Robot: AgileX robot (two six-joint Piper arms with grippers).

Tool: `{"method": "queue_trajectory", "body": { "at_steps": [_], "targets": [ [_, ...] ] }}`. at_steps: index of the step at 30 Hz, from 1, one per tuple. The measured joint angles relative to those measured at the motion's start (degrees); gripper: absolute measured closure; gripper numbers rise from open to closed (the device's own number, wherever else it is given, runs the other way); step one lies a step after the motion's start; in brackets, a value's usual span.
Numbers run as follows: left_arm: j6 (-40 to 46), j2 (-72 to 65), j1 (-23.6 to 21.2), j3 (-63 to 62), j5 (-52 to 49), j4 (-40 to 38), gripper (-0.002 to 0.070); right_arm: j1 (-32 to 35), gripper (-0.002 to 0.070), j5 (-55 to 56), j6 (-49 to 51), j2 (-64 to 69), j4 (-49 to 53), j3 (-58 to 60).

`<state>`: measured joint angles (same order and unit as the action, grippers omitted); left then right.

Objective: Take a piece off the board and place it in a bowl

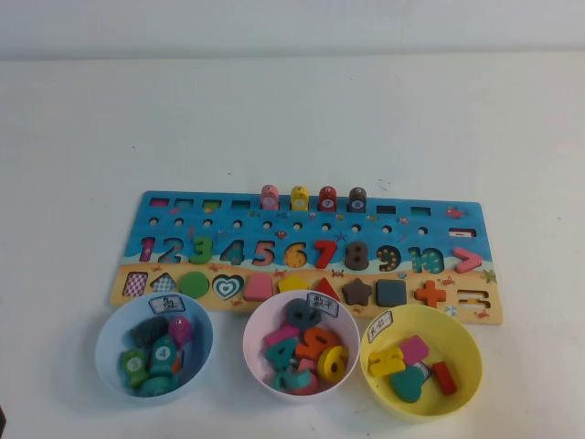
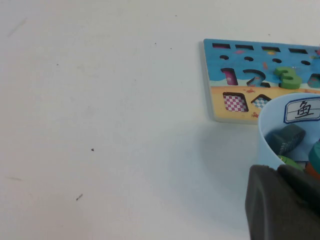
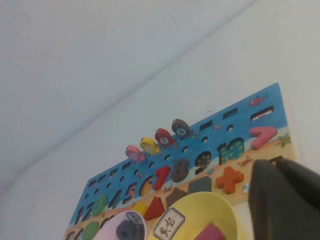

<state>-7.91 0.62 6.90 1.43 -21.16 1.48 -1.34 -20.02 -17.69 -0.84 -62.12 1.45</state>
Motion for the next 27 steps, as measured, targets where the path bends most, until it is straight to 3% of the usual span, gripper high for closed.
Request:
{"method": "queue_trajectory", "body": {
  "at_steps": [12, 20, 27],
  "targets": [
    [0.0, 0.0, 0.0, 0.0, 0.0, 0.0, 0.0679, 0.0, 0.0694, -3.1, 0.0, 11.2, 1.8, -1.3],
    [0.0, 0.0, 0.0, 0.0, 0.0, 0.0, 0.0679, 0.0, 0.0694, -12.3, -0.1, 24.3, 18.3, -17.5],
    [0.0, 0.0, 0.0, 0.0, 0.0, 0.0, 0.0679, 0.0, 0.0694, -27.1, -0.1, 38.8, 33.3, -33.9]
  ]
}}
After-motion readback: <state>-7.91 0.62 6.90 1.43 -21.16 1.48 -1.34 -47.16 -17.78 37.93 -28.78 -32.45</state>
